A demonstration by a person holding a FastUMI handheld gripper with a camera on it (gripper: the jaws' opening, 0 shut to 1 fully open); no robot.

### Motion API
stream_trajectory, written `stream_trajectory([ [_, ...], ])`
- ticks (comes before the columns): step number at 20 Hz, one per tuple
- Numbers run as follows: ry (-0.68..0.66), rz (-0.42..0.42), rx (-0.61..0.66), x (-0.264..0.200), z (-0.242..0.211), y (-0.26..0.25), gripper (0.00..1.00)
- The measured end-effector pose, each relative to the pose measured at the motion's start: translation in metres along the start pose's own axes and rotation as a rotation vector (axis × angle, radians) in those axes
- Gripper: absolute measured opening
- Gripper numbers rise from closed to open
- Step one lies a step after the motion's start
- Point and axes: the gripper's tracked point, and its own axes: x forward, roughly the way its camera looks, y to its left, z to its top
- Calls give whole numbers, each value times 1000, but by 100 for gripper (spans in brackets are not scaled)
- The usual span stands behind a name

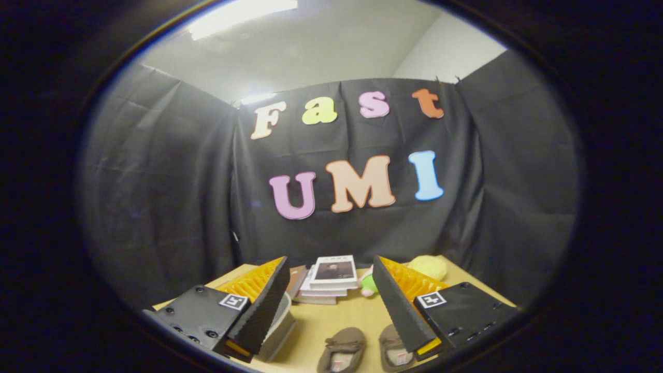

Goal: Open the storage box then place both shoes into the box .Put the left shoe in first, then the right shoe, with the right side of both shoes facing outward in a uniform manner.

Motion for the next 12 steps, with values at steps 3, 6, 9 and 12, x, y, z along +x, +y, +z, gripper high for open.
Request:
stream_trajectory([
  [3,88,60,114,6,-29,7,100],
  [6,173,122,259,11,-57,18,100],
  [9,264,200,437,14,-85,33,100],
  [12,386,228,559,10,-128,38,100],
])
